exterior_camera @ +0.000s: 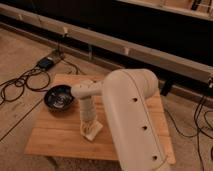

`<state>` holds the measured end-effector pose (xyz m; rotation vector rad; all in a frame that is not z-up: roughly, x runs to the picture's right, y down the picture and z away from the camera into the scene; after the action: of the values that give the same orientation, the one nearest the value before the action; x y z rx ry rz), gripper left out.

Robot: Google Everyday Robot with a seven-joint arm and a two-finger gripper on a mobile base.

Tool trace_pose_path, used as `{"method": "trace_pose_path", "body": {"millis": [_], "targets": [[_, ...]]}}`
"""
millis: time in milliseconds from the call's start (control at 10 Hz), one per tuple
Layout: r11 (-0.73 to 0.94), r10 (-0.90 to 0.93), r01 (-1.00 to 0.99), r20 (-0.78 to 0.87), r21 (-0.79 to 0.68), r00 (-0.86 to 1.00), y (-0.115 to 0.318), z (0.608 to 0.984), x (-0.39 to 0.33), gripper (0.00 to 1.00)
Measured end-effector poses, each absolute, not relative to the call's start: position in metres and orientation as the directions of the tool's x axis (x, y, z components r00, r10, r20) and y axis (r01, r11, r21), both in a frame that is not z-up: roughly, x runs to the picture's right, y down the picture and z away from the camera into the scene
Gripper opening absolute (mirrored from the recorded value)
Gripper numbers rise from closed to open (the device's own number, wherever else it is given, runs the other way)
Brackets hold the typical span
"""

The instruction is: Wipe the white sponge on the table

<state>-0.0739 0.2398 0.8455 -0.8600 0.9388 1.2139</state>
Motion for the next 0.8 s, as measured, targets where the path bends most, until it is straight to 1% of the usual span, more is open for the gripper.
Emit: {"method": "trace_pose_path", "body": {"millis": [500, 600, 800], "targets": [[0.142, 0.439, -0.989, -0.893, -0.042, 0.101, 0.208, 0.850, -0.077, 0.00], [0.136, 0.447, -0.990, -0.889, -0.048, 0.105, 0.204, 0.848, -0.079, 0.03], [0.131, 0.450, -0.990, -0.886, -0.055, 0.109, 0.203, 0.847, -0.081, 0.04]]}}
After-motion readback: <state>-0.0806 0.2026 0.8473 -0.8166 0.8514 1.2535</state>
